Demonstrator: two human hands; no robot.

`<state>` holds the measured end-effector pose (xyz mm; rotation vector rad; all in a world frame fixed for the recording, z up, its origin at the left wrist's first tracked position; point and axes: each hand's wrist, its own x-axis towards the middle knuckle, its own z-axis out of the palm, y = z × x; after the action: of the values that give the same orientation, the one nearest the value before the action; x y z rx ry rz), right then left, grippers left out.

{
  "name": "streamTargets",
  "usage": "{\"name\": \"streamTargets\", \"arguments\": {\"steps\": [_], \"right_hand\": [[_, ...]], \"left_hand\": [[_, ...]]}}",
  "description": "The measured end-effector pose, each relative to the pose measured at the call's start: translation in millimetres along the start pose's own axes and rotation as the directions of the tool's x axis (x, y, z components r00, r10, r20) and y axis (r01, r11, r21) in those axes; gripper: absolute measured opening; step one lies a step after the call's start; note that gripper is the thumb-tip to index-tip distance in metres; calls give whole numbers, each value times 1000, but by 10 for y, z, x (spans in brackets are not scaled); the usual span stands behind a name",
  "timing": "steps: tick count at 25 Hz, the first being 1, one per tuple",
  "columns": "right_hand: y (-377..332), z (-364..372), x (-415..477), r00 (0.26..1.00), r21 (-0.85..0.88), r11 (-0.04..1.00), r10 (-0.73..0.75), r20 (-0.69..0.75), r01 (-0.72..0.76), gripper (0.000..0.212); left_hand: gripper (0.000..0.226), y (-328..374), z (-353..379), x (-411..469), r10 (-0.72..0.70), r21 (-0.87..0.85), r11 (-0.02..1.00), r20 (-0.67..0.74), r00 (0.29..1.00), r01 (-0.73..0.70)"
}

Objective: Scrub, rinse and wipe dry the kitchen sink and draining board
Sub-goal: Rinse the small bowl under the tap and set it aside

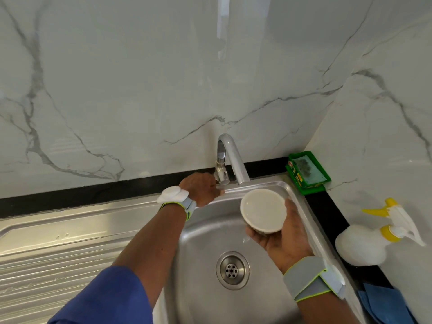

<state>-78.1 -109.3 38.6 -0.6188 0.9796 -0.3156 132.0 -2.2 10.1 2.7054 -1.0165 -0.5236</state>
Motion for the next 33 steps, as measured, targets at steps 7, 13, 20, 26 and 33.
{"name": "streamTargets", "arguments": {"steps": [7,13,20,26,33], "right_hand": [[-687,141,-342,993,-185,981,-31,118,52,56],[-899,449,-425,990,-331,935,-92,108,123,35],[-1021,716,-302,985,-395,903,-137,107,169,49],[-1181,1162,-140,972,-467,852,-195,134,236,47],[-1255,1542,65,954,-505,809,-257,155,300,46]], "left_hand": [[27,-145,190,-545,-52,-169,985,-131,990,29],[29,-235,337,-806,-75,-227,973,-163,984,36],[29,-423,406,-814,-134,-268,960,-198,971,78],[28,-515,484,-725,-147,-312,947,-225,963,72],[27,-654,589,-675,-182,-360,928,-222,958,93]]}}
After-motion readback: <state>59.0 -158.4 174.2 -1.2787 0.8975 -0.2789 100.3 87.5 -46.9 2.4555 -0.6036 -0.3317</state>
